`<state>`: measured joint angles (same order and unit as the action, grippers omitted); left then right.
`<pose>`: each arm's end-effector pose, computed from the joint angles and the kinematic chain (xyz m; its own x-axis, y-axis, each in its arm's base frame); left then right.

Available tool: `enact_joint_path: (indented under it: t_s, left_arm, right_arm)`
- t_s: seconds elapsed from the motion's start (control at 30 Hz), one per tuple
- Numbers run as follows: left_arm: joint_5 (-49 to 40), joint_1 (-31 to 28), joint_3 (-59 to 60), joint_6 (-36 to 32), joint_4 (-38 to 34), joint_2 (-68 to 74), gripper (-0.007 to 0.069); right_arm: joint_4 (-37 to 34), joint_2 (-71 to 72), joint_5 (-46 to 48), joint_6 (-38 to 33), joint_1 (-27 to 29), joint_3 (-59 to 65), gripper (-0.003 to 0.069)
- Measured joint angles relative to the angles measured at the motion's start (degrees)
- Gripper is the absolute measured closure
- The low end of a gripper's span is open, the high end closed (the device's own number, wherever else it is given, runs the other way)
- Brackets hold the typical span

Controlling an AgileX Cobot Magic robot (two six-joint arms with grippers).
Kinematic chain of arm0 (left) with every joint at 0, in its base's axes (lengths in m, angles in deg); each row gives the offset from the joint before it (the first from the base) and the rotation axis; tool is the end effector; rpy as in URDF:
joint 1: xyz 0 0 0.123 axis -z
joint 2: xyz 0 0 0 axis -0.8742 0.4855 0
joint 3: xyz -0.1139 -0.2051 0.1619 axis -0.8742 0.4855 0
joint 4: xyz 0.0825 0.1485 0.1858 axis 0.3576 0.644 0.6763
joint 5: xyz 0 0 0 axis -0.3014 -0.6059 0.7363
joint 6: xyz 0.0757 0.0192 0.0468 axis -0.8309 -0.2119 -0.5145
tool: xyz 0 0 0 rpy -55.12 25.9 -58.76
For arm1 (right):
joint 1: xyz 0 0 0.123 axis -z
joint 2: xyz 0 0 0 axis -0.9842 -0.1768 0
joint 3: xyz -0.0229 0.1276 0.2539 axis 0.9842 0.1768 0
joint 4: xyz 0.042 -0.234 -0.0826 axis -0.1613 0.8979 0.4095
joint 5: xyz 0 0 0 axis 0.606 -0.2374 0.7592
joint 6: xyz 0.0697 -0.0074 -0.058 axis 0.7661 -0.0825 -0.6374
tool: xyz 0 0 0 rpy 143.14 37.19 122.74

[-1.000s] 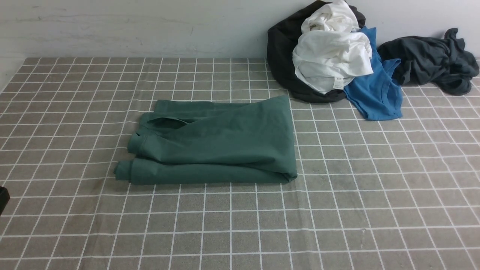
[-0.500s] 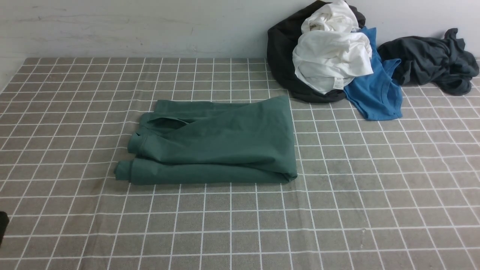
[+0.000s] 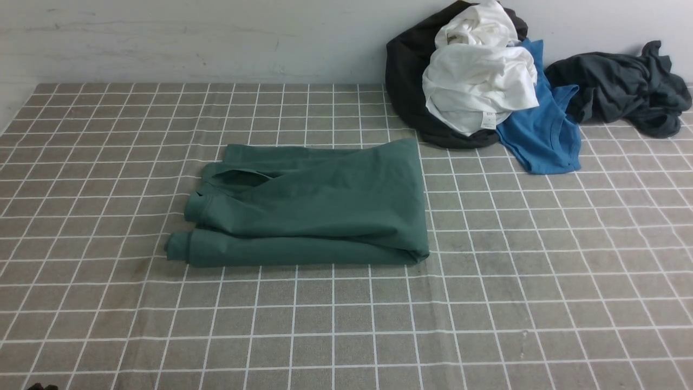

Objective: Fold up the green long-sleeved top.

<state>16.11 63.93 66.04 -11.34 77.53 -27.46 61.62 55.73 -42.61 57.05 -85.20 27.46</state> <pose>0.0517 -0.0092 0.1694 -0.3087 0.0371 -0.9504 0.1257 0.9921 -0.0021 0.0531 0.0021 0.1737 -0.2589 -0.1893 -0.9472 -0.1074 0.9802 -0.1666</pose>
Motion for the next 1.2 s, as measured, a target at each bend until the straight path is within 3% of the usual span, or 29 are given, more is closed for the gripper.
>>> enact_joint_path:
  t_s: [0.13,1.2]
  left_arm:
    - [0.0,0.0,0.0,0.0,0.0,0.0,0.0631]
    - [0.0,0.0,0.0,0.0,-0.06,0.0,0.0632]
  right_arm:
    - [0.0,0.0,0.0,0.0,0.0,0.0,0.0673]
    - [0.0,0.0,0.0,-0.01,0.0,0.0,0.0673]
